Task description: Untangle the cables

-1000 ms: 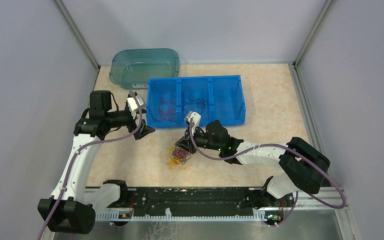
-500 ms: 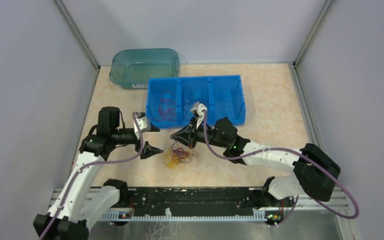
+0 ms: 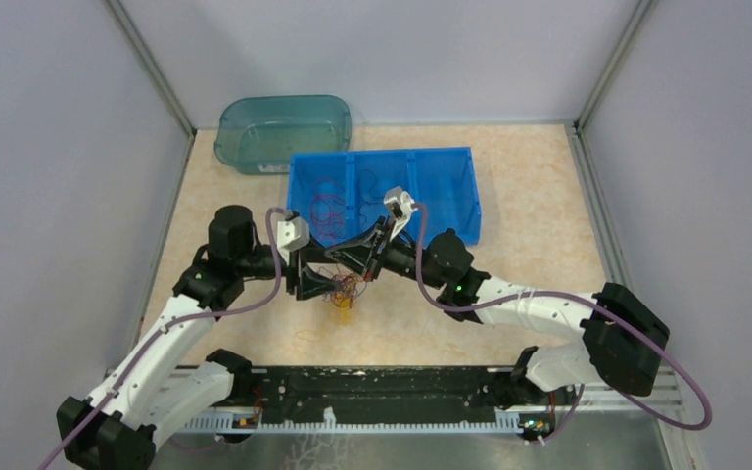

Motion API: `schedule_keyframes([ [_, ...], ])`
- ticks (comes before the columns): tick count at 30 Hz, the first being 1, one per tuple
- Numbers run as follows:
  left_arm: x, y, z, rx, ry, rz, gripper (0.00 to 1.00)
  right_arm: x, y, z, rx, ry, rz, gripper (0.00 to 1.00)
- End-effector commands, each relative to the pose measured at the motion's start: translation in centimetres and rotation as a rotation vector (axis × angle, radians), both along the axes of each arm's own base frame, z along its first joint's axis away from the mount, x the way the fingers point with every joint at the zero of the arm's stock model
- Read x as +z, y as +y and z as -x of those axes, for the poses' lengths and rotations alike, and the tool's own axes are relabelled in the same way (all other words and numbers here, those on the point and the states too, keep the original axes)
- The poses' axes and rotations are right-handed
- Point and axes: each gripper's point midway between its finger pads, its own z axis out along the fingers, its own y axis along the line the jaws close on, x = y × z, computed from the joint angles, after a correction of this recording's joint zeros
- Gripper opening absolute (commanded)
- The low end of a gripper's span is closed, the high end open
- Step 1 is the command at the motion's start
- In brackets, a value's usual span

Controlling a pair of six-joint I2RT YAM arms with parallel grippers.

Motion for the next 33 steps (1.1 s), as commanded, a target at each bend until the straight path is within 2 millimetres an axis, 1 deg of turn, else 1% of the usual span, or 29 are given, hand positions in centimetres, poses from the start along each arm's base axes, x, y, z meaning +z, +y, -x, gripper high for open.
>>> schedule_keyframes([
  [1, 1.3, -1.2, 0.5, -0.044, 0.057, 0.052, 0.58, 5.1, 0.0, 0.5, -0.006, -0.051, -0.144, 0.00],
  [3, 1.0, -1.3, 0.6, -0.050, 0.067, 0.050, 0.49, 5.3, 0.0, 0.5, -0.005, -0.055, -0.152, 0.00],
  [5, 0.9, -1.4, 0.5, -0.050, 0.069, 0.048, 0.34, 5.4, 0.1, 0.7, -0.003, -0.055, -0.155, 0.00],
  [6, 0.8, -1.4, 0.5, -0.047, 0.075, 0.046, 0.30, 5.4, 0.1, 0.7, -0.001, -0.056, -0.155, 0.00],
  [10, 1.4, -1.5, 0.3, -0.047, 0.075, 0.058, 0.25, 5.4, 0.2, 1.0, 0.015, -0.054, -0.158, 0.00],
  [11, 1.4, -1.6, 0.3, -0.048, 0.077, 0.059, 0.21, 5.4, 0.2, 1.1, 0.018, -0.053, -0.160, 0.00],
  [12, 1.6, -1.6, 0.2, -0.048, 0.074, 0.060, 0.14, 5.4, 0.3, 1.2, 0.026, -0.052, -0.159, 0.00],
  [13, 1.7, -1.6, 0.1, -0.046, 0.070, 0.061, 0.07, 5.3, 0.3, 1.3, 0.034, -0.051, -0.156, 0.01],
  [14, 1.7, -1.6, 0.0, -0.038, 0.067, 0.058, 0.01, 5.3, 0.2, 1.4, 0.038, -0.051, -0.152, 0.11],
  [15, 1.8, -1.5, -0.1, -0.033, 0.064, 0.056, 0.00, 5.2, 0.0, 1.5, 0.035, -0.051, -0.151, 0.26],
  [16, 2.0, -1.5, -0.1, -0.033, 0.061, 0.055, 0.00, 5.1, -0.5, 1.6, 0.028, -0.054, -0.151, 0.38],
  [17, 2.2, -1.5, 0.0, -0.034, 0.061, 0.052, 0.00, 4.8, -1.0, 1.6, 0.020, -0.060, -0.148, 0.47],
  [19, 2.6, -1.4, 0.2, -0.037, 0.064, 0.051, 0.00, 4.0, -2.1, 1.8, 0.010, -0.065, -0.132, 0.61],
  [21, 3.4, -1.4, 0.4, -0.043, 0.060, 0.056, 0.00, 2.9, -3.0, 2.1, 0.006, -0.072, -0.108, 0.65],
  [23, 4.5, -1.5, 0.4, -0.046, 0.049, 0.068, 0.00, 1.2, -3.9, 2.5, 0.000, -0.081, -0.070, 0.70],
  [26, 6.0, -1.5, 0.5, -0.052, 0.055, 0.084, 0.00, 0.1, -5.0, 3.1, -0.006, -0.113, -0.051, 0.74],
  [29, 7.0, -1.7, 0.9, -0.066, 0.080, 0.099, 0.00, -0.1, -5.4, 3.7, 0.001, -0.168, -0.049, 0.77],
  [31, 7.4, -1.8, 1.0, -0.070, 0.105, 0.108, 0.00, 0.5, -5.1, 3.7, 0.012, -0.210, -0.059, 0.77],
  [33, 7.7, -1.9, 1.0, -0.072, 0.123, 0.114, 0.00, 0.9, -4.2, 3.3, 0.014, -0.230, -0.066, 0.76],
])
